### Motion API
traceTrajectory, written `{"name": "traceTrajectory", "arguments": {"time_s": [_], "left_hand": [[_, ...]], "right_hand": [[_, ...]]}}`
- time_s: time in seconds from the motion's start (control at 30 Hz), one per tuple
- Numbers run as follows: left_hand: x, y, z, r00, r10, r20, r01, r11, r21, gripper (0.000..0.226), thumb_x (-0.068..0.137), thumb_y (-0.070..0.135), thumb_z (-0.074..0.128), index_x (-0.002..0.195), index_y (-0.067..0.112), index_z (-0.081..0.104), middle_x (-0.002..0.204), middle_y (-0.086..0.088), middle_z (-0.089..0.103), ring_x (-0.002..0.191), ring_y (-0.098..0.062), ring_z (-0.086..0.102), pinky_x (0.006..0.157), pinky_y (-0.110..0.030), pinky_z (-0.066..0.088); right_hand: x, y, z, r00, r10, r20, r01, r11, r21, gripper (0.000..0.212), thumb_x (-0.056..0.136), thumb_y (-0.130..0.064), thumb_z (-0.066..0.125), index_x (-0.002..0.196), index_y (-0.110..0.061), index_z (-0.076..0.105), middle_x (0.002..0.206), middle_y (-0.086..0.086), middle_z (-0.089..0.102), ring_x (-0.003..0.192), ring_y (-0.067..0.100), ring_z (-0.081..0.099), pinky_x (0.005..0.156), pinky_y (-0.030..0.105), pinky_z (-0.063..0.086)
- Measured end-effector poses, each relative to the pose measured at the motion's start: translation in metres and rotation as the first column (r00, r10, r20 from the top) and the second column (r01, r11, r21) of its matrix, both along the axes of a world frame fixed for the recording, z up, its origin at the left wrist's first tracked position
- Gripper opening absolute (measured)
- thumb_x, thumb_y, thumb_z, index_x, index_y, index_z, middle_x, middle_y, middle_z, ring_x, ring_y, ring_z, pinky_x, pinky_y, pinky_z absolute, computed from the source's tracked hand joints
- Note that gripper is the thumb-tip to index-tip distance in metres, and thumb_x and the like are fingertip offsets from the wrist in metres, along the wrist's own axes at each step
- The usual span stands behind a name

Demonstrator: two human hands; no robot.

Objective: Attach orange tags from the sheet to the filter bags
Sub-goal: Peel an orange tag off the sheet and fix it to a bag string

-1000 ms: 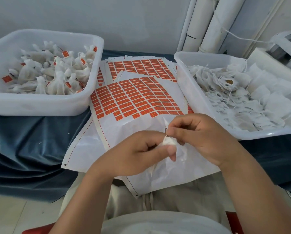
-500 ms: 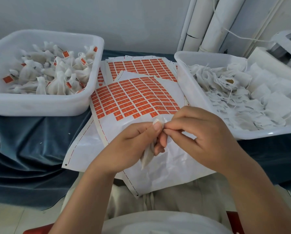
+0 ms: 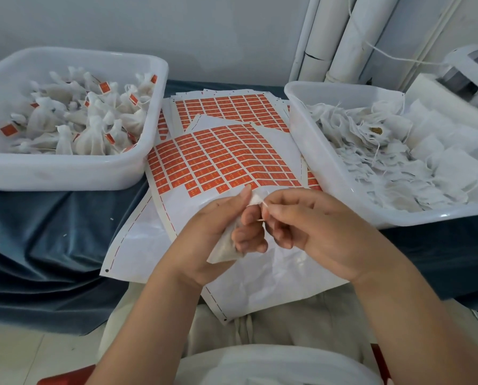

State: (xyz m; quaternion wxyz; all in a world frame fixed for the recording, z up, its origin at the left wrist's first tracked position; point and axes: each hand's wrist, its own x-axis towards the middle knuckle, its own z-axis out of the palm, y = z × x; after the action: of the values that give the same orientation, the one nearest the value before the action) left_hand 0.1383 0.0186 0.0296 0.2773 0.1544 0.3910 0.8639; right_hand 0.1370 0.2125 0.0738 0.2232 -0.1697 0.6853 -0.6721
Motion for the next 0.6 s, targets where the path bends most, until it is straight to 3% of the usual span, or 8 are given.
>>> {"name": "traceTrajectory", "arguments": {"time_s": [0.17,0.27,0.33,0.43,0.53,0.6], "left_hand": [[0.001,0.005,0.002,0.994,-0.109,0.004,0.109,0.990,0.090,0.039,0.106,0.037,0.049,0.075,0.017,0.062,0.057,0.005,0.053,0.052,-0.008,0.050,0.072,-0.030,0.050],[0.002,0.008,0.002,0.987,-0.155,0.037,0.147,0.974,0.174,0.040,0.107,0.037,0.049,0.075,0.019,0.064,0.057,0.008,0.055,0.053,-0.006,0.052,0.073,-0.028,0.050],[0.002,0.007,0.001,0.980,-0.187,0.062,0.167,0.956,0.242,0.040,0.108,0.036,0.049,0.076,0.019,0.065,0.058,0.008,0.058,0.054,-0.005,0.053,0.074,-0.028,0.051],[0.002,0.007,-0.002,0.975,-0.215,0.064,0.187,0.936,0.297,0.041,0.109,0.035,0.048,0.077,0.017,0.066,0.060,0.006,0.060,0.056,-0.006,0.056,0.076,-0.028,0.052],[0.002,0.004,-0.002,0.984,-0.180,-0.008,0.178,0.958,0.225,0.042,0.110,0.037,0.048,0.078,0.016,0.065,0.060,0.006,0.058,0.056,-0.007,0.054,0.076,-0.029,0.051],[0.001,0.000,-0.002,0.985,-0.099,-0.141,0.105,0.994,0.034,0.042,0.108,0.043,0.049,0.077,0.018,0.062,0.060,0.005,0.053,0.056,-0.010,0.050,0.077,-0.032,0.050]], "right_hand": [[0.003,-0.002,0.001,0.946,-0.163,-0.279,0.206,0.969,0.133,0.018,0.092,-0.047,0.061,0.087,-0.035,0.074,0.074,-0.007,0.064,0.069,0.009,0.057,0.066,0.019,0.050],[0.008,-0.008,0.002,0.807,-0.151,-0.571,0.342,0.908,0.242,0.014,0.097,-0.044,0.057,0.090,-0.040,0.067,0.082,-0.014,0.066,0.080,0.010,0.064,0.072,0.015,0.048],[0.010,-0.012,0.003,0.681,-0.132,-0.720,0.431,0.867,0.249,0.011,0.099,-0.037,0.059,0.093,-0.033,0.067,0.086,-0.016,0.065,0.086,0.012,0.064,0.073,0.014,0.048],[0.013,-0.016,0.004,0.619,-0.169,-0.767,0.487,0.849,0.205,0.011,0.099,-0.030,0.067,0.104,-0.023,0.073,0.091,-0.016,0.067,0.089,0.011,0.066,0.074,0.015,0.051],[0.016,-0.018,0.003,0.618,-0.140,-0.774,0.442,0.875,0.195,0.014,0.100,-0.019,0.064,0.107,-0.019,0.076,0.096,-0.010,0.072,0.094,0.011,0.068,0.079,0.018,0.053],[0.016,-0.016,0.004,0.571,-0.102,-0.814,0.445,0.872,0.203,0.015,0.100,-0.018,0.061,0.103,-0.014,0.076,0.094,-0.008,0.071,0.089,0.008,0.066,0.079,0.018,0.051]]}}
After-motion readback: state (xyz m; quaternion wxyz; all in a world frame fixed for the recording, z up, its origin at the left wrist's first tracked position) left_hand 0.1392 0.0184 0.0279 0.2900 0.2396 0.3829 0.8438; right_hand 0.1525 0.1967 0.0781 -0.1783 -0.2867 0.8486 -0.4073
